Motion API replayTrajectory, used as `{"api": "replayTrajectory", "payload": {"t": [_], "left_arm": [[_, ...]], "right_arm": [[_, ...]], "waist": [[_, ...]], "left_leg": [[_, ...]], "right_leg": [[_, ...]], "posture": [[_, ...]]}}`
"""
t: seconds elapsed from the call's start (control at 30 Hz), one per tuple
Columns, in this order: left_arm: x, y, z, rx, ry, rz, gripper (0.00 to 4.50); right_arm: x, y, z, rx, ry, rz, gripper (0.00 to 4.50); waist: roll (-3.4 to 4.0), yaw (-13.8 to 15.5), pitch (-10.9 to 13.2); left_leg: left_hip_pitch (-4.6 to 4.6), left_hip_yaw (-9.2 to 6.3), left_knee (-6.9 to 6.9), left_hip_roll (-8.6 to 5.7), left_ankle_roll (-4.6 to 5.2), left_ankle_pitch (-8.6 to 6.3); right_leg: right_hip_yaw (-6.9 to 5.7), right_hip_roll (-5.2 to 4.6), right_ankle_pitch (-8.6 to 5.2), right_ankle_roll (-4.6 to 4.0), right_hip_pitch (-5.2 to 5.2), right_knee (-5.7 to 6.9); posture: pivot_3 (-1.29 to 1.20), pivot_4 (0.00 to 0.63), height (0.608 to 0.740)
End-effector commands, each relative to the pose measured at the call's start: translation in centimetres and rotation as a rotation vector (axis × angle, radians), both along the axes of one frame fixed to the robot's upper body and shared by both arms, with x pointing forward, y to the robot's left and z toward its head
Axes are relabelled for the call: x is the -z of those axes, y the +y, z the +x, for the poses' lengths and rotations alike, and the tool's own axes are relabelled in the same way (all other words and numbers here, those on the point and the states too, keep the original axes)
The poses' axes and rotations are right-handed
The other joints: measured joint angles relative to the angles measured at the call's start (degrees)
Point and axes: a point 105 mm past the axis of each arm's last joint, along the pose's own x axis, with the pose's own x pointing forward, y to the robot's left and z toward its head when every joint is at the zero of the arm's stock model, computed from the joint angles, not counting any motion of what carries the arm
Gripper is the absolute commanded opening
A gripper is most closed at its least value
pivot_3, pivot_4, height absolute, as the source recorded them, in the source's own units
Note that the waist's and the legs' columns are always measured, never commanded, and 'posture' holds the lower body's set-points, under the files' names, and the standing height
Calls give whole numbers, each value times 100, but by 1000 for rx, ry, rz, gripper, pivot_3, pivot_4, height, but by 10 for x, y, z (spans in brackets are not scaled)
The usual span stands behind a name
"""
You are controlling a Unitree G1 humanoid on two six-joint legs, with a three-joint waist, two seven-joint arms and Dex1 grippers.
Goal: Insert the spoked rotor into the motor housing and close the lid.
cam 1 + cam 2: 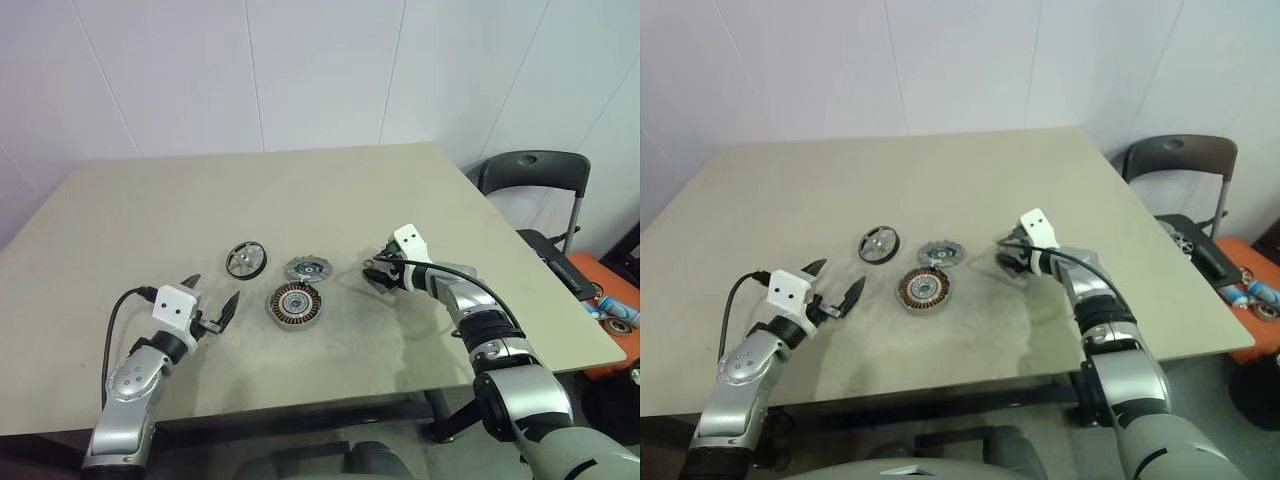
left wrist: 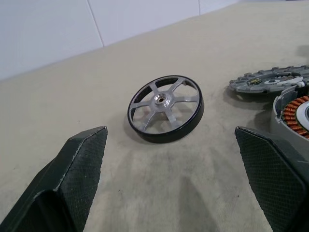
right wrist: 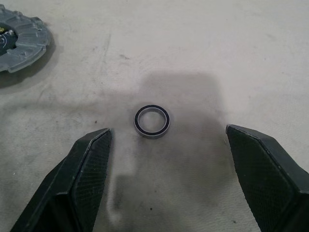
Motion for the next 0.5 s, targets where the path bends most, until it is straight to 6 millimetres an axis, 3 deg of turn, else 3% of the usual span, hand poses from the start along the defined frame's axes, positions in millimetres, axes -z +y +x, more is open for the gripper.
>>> {"api": "replayTrajectory", "payload": {"t": [0.03,0.5], "left_arm": [[-17,1,1,1,-62,12,4500],[-14,1,0,-3,-56,12,4500]], "right_arm": [[-12,8,6,-16,-26,32,3955],[-9,21,4,-29,-2,82,3955]], "waist": [[0,-16,0],[0,-50,0]], "left_leg": [[0,0,0,0,0,0],[-1,-1,-1,0,0,0]], "right_leg": [[0,-1,0,0,0,0],[0,-1,0,0,-1,-1]], "posture": [[0,0,740],[0,0,740]]}}
